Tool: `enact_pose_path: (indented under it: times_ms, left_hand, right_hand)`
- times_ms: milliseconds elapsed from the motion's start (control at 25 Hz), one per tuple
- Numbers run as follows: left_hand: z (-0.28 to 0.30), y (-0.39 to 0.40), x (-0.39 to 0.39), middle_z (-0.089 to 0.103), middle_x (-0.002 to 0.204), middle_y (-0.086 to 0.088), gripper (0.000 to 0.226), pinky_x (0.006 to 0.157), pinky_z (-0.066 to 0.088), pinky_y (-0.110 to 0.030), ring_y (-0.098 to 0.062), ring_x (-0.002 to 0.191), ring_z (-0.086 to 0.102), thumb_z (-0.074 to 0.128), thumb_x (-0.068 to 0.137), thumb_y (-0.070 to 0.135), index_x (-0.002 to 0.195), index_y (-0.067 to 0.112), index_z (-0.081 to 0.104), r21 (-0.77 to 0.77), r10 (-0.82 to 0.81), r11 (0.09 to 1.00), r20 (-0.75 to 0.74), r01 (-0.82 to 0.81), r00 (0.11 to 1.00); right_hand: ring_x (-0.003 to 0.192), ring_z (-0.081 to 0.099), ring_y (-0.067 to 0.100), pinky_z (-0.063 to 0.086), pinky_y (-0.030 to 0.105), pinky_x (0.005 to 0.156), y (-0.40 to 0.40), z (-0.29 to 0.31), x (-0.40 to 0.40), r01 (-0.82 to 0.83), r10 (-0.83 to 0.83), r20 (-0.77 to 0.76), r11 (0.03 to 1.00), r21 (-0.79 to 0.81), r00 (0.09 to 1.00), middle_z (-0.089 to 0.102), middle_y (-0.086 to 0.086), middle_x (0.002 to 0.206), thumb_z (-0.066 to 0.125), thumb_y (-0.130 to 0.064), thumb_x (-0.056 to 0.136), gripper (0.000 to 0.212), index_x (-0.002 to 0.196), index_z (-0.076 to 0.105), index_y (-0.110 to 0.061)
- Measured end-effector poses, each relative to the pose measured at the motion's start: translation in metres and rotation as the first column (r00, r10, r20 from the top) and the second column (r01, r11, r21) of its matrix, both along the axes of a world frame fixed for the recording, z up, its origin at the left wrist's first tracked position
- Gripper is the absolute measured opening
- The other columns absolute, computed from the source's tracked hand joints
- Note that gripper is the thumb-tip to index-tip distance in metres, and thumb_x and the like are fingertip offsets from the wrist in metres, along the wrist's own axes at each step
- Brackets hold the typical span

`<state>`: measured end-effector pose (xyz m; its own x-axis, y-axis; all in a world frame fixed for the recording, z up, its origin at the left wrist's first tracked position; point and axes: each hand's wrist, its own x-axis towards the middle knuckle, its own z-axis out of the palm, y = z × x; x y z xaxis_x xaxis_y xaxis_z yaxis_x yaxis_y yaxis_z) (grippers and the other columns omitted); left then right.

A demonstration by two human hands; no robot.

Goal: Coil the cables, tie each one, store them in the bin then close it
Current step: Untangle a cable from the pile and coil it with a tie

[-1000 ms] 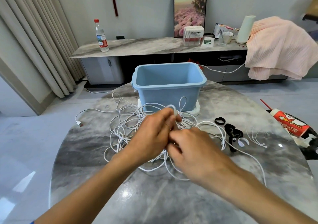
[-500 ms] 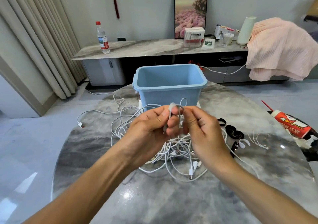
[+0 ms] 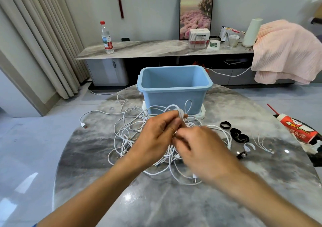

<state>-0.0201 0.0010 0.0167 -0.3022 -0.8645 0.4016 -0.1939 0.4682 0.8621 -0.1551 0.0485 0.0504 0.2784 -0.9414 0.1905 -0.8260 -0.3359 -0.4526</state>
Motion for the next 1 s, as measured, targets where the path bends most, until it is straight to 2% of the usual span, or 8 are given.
enact_pose_path:
  times_ms: [80, 280, 480, 640, 720, 800, 920, 1000]
  left_hand:
    - [0.008, 0.002, 0.002, 0.06, 0.075, -0.006, 0.025, 0.068, 0.047, -0.028, -0.013, 0.072, 0.056, 0.045, 0.101, 0.016, 0.092, -0.002, 0.061, 0.016, -0.131, 0.991, 0.103, 0.13, 0.986]
    - [0.03, 0.005, -0.002, 0.045, 0.063, -0.002, 0.027, 0.057, 0.034, -0.022, -0.013, 0.06, 0.04, 0.043, 0.1, 0.016, 0.08, -0.001, 0.051, 0.251, -0.342, 0.906, -0.043, 0.341, 0.939]
    - [0.036, 0.008, 0.01, 0.042, 0.053, -0.001, 0.03, 0.059, 0.033, -0.023, -0.011, 0.051, 0.036, 0.045, 0.097, 0.023, 0.08, 0.008, 0.063, 0.412, -0.394, 0.808, -0.154, 0.421, 0.906]
    - [0.039, 0.013, 0.006, 0.04, 0.052, -0.001, 0.023, 0.06, 0.039, -0.02, -0.01, 0.047, 0.031, 0.046, 0.091, 0.019, 0.078, 0.008, 0.061, 0.439, -0.309, 0.675, -0.562, 0.593, 0.767]
    - [0.034, 0.015, 0.0, 0.044, 0.061, -0.002, 0.023, 0.074, 0.035, -0.03, -0.012, 0.054, 0.037, 0.042, 0.096, 0.02, 0.088, 0.006, 0.059, 0.384, -0.24, 0.677, -0.691, 0.628, 0.682]
    - [0.03, 0.012, -0.001, 0.047, 0.072, 0.0, 0.025, 0.083, 0.035, -0.04, -0.011, 0.063, 0.043, 0.034, 0.102, 0.019, 0.098, 0.01, 0.057, 0.378, -0.155, 0.711, -0.739, 0.594, 0.655]
    - [0.03, 0.002, 0.003, 0.06, 0.082, 0.001, 0.021, 0.079, 0.043, -0.034, -0.011, 0.074, 0.057, 0.036, 0.102, 0.02, 0.103, 0.014, 0.056, 0.384, -0.002, 0.835, -0.714, 0.393, 0.7]
    - [0.027, -0.002, 0.005, 0.071, 0.088, -0.001, 0.02, 0.076, 0.047, -0.024, -0.015, 0.085, 0.068, 0.039, 0.103, 0.019, 0.103, 0.012, 0.058, 0.348, 0.045, 0.919, -0.558, 0.184, 0.829]
  right_hand:
    - [0.064, 0.058, 0.013, 0.042, 0.032, 0.061, -0.01, 0.021, -0.028, -0.058, 0.061, 0.015, 0.99, -0.128, 0.998, 0.066, -0.005, 0.065, 0.067, -0.043, 0.086, 0.023, 0.077, 0.07, -0.022]
    - [0.046, 0.047, 0.007, 0.033, 0.019, 0.047, -0.029, 0.018, -0.062, -0.208, 0.273, 0.161, 0.92, -0.331, 0.949, 0.055, -0.01, 0.049, 0.076, -0.049, 0.074, 0.026, 0.071, 0.071, -0.024]
    - [0.048, 0.036, 0.007, 0.029, 0.015, 0.049, -0.039, 0.011, -0.068, -0.062, 0.209, 0.309, 0.904, -0.424, 0.928, 0.043, -0.008, 0.051, 0.078, -0.059, 0.069, 0.043, 0.08, 0.059, -0.022]
    - [0.065, 0.061, 0.013, 0.05, 0.038, 0.061, -0.038, -0.013, -0.044, -0.184, 0.321, 0.507, 0.935, -0.302, 0.8, 0.066, -0.001, 0.072, 0.051, -0.051, 0.097, 0.037, 0.094, 0.072, -0.022]
    - [0.058, 0.061, 0.017, 0.051, 0.036, 0.055, -0.033, -0.023, -0.02, -0.109, 0.135, 0.801, 0.99, -0.087, 0.584, 0.066, 0.004, 0.066, 0.042, -0.04, 0.104, 0.041, 0.085, 0.068, -0.015]
    - [0.045, 0.048, 0.008, 0.04, 0.021, 0.044, -0.027, -0.032, -0.002, -0.026, -0.134, 0.9, 0.987, 0.159, 0.416, 0.058, -0.005, 0.056, 0.042, -0.028, 0.106, 0.04, 0.075, 0.066, -0.019]
    - [0.045, 0.039, 0.008, 0.032, 0.028, 0.049, -0.013, -0.051, 0.014, 0.043, -0.228, 0.746, 0.965, 0.259, 0.625, 0.049, -0.008, 0.052, 0.048, -0.032, 0.103, 0.037, 0.075, 0.065, -0.014]
    - [0.054, 0.048, 0.013, 0.039, 0.036, 0.057, 0.001, -0.05, 0.026, -0.01, -0.133, 0.605, 0.974, 0.227, 0.785, 0.053, -0.005, 0.058, 0.046, -0.028, 0.104, 0.032, 0.08, 0.059, -0.012]
